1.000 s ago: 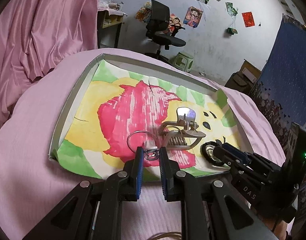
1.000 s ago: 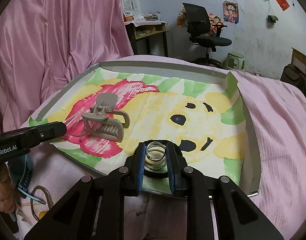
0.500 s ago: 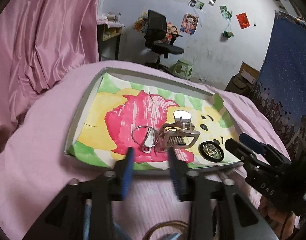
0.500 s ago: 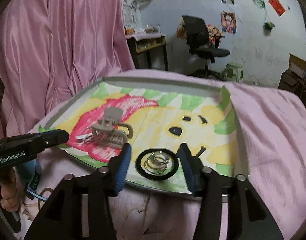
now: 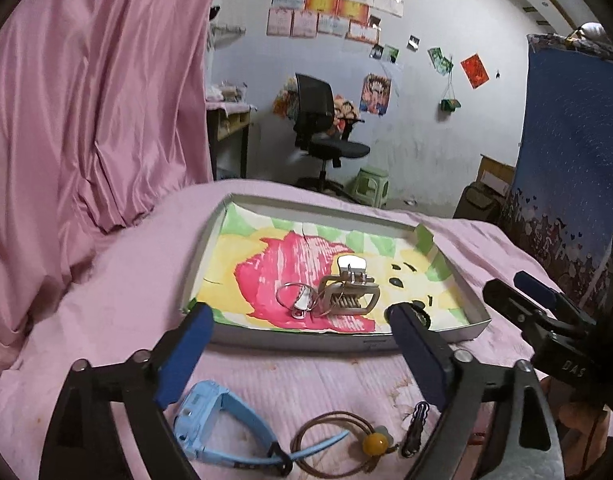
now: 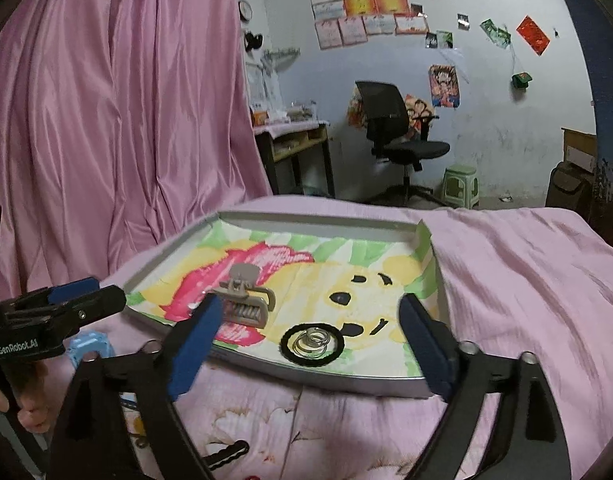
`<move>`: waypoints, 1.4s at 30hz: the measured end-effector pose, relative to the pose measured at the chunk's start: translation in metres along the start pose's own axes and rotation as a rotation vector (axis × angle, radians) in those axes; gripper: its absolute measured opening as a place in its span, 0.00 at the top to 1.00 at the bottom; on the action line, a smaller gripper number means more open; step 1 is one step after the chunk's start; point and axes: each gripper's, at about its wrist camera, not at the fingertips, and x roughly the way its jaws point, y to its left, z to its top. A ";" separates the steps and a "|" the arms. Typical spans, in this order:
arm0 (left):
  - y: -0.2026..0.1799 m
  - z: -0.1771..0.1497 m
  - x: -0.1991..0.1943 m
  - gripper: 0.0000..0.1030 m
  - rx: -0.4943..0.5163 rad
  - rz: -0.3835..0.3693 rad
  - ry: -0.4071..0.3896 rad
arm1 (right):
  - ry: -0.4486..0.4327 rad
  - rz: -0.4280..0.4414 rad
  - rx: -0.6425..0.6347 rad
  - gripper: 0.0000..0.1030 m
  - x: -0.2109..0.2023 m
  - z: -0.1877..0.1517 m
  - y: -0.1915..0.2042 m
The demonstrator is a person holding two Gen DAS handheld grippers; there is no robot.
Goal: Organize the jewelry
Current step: 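Withdraw both tools from the tray, then reach the left tool to the beaded hair tie while the right tool reaches the red string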
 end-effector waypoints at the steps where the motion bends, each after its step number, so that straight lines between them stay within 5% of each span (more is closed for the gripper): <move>1: 0.000 -0.001 -0.005 0.07 -0.001 0.005 -0.013 | -0.011 0.003 0.003 0.09 -0.005 0.000 -0.001; 4: -0.001 -0.002 -0.016 0.03 -0.006 0.008 -0.039 | -0.034 0.014 0.007 0.01 -0.017 -0.002 -0.001; 17: -0.008 -0.024 -0.062 0.00 0.032 0.023 -0.088 | -0.082 0.022 -0.045 0.01 -0.066 -0.019 0.004; 42: -0.007 -0.070 -0.067 0.00 0.072 0.020 0.100 | 0.053 0.017 -0.104 0.01 -0.099 -0.060 -0.002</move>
